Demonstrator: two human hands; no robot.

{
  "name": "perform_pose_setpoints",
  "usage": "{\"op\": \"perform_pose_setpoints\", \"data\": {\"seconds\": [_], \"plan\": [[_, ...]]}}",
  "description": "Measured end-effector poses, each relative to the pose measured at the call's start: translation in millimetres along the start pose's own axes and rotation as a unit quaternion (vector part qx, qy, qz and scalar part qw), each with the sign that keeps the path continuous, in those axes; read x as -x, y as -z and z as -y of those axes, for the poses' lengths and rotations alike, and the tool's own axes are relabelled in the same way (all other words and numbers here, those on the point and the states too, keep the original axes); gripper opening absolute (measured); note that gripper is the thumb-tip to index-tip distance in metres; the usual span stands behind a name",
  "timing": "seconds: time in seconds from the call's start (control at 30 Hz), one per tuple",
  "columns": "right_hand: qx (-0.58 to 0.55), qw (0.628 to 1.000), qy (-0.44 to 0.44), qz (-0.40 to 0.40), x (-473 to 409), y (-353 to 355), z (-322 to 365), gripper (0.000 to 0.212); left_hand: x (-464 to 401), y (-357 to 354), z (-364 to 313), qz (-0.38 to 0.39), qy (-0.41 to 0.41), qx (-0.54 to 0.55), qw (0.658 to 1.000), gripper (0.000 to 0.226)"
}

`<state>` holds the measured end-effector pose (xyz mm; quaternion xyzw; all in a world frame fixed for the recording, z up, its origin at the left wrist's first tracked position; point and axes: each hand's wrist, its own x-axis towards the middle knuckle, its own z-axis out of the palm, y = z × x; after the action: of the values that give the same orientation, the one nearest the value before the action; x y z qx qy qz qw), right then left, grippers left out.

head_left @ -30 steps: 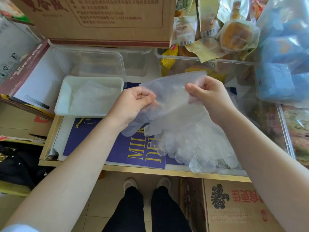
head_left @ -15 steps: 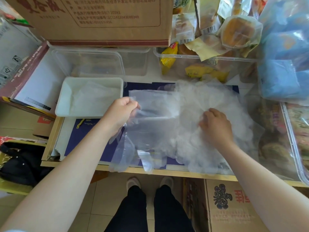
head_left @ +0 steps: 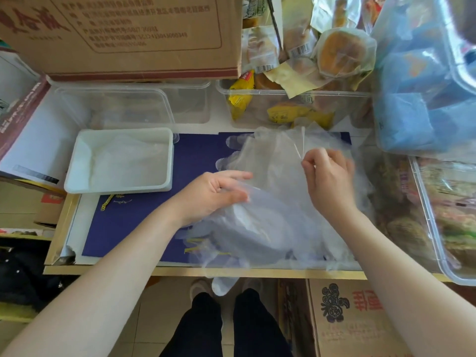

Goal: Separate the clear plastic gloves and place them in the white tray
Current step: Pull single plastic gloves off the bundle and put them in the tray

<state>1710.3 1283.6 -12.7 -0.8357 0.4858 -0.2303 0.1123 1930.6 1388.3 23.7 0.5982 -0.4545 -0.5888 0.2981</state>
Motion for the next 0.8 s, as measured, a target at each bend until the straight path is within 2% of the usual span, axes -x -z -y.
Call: {"op": "perform_pose_setpoints", "data": {"seconds": [0.07,0.13,0.27,0.4,0.47,0.63,0.73,0.8], "plan": [[-0.025,0.997,0.050,-0.045,-8,12,8,0.026,-4,-7,-3,0.009,-0.012,0.019,1.000,0.022],[-0.085,0.993,0.075,-0.045,-16,20,16,0.025,-8,-15,-7,0.010,-0.031,0.059,0.998,0.023],[-0.207,0.974,0.093,0.030,-21,25,30,0.023,-20,-25,-13,-0.020,-0.069,0.080,0.994,0.023],[-0.294,0.948,0.068,0.100,-19,24,32,0.002,-32,-31,-11,-0.066,-0.090,0.045,0.993,0.024],[-0.305,0.943,0.063,0.118,-20,24,29,0.004,-33,-34,-9,-0.071,-0.084,0.050,0.993,0.024],[-0.299,0.935,-0.024,0.188,-32,39,16,0.027,-30,-31,-2,-0.112,-0.057,0.044,0.991,0.012],[-0.211,0.949,-0.026,0.231,-40,52,8,0.029,-23,-26,0,-0.152,-0.060,-0.010,0.987,0.019],[-0.241,0.949,-0.034,0.202,-42,63,10,0.019,-19,-21,0,-0.181,-0.059,-0.046,0.981,0.024]]}}
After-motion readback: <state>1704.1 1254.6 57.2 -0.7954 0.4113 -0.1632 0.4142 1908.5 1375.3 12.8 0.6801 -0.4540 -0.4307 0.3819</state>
